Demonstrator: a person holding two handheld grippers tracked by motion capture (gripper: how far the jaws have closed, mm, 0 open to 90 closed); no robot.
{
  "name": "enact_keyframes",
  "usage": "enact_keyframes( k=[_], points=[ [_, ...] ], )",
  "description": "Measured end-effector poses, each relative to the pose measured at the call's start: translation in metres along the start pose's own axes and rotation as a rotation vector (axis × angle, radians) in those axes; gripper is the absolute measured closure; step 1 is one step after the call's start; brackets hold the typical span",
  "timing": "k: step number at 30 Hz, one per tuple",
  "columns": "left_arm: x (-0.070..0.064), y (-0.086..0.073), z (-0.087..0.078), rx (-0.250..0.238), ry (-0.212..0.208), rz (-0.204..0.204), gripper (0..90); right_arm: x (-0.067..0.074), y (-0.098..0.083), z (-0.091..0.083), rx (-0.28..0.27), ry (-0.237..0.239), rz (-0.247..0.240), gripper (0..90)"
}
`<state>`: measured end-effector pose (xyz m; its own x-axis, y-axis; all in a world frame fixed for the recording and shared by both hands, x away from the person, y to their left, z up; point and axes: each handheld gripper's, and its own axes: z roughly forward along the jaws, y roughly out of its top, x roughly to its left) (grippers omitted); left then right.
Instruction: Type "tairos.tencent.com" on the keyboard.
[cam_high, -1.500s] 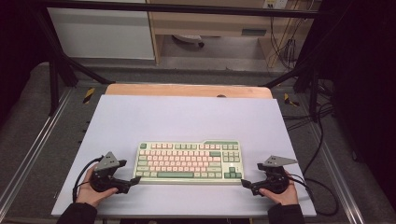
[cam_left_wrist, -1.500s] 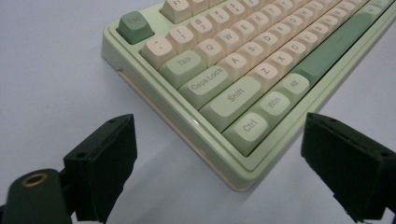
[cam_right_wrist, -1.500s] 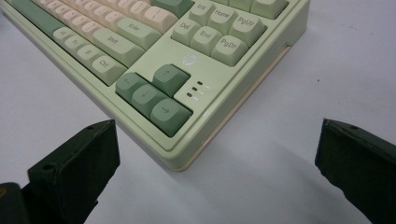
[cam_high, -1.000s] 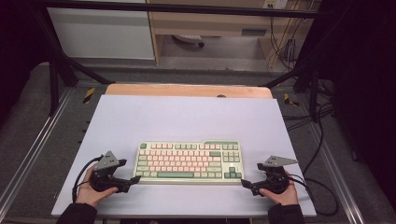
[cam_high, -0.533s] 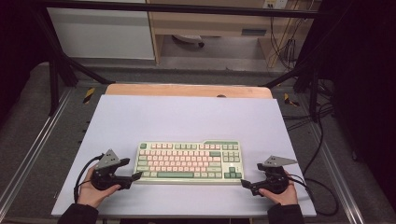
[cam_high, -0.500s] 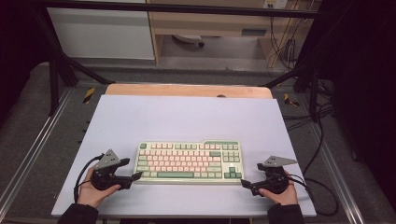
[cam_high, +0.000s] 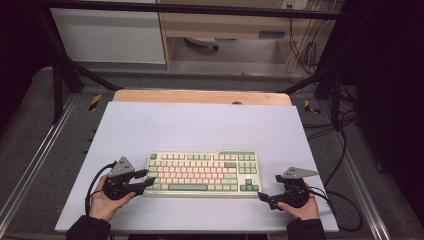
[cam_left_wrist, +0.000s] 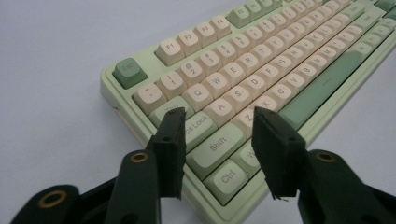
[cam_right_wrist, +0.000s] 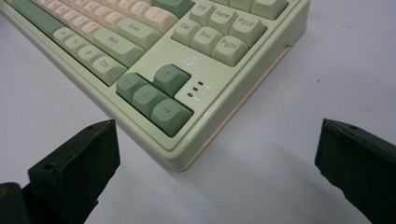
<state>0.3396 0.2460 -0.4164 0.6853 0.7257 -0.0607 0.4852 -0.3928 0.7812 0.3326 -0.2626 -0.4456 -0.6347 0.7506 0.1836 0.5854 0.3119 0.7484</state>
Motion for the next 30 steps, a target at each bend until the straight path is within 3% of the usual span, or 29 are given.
enact_keyframes(
  k=[12,30],
  points=[
    [-0.004,0.009,0.007,0.018,0.000,-0.001,74.0,0.000,0.000,0.001,0.002,0.004,-0.005,0.4],
    [-0.014,0.030,0.022,0.005,-0.018,0.014,88.7,0.000,0.000,0.001,0.004,0.003,-0.005,0.4]
  ],
)
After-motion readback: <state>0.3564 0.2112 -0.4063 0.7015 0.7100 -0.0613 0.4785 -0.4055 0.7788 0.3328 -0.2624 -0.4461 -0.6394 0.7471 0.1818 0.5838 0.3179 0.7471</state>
